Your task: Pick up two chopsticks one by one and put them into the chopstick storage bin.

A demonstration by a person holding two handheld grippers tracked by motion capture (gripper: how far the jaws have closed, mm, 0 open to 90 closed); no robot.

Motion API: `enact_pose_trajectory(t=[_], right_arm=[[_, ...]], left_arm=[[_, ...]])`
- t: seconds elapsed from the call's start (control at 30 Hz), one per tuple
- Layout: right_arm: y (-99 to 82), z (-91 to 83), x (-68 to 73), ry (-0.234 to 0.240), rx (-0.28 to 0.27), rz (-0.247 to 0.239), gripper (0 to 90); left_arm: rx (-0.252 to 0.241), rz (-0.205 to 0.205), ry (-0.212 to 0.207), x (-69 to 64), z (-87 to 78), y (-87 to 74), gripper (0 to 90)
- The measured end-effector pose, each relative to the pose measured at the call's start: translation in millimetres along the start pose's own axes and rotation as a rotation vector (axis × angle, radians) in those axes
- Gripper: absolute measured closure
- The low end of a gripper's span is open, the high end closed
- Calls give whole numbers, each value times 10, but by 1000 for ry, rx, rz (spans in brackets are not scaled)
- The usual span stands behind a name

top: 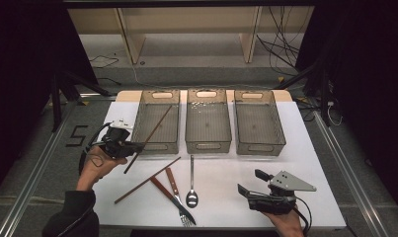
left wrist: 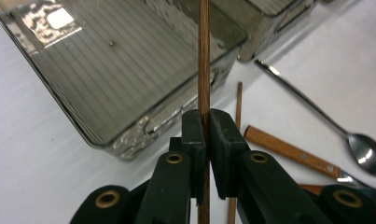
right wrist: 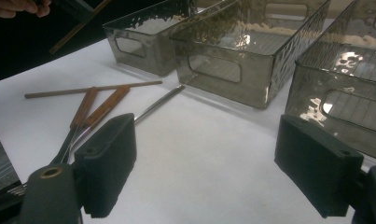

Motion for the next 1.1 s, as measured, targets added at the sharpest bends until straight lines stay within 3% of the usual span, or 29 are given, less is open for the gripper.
enact_pose_trajectory(t=[0.57, 1.1], right_arm=[[0, -6, -2, 0, -1, 3, 214], [0, -6, -6, 0, -3, 4, 213]], left_arm=[[-96, -51, 18, 82, -82, 371, 843], [-104, -74, 45, 191, -14, 610, 843]])
Point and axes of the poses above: each handheld gripper's, and its own axes: z roughly forward along the jaws, y roughly out of its top, x roughly to its left, the point moved 6 cm from there along z, roughly forward along the jaws, and after that the axes turned 11 degrees about -z, right-handed, at the moved point
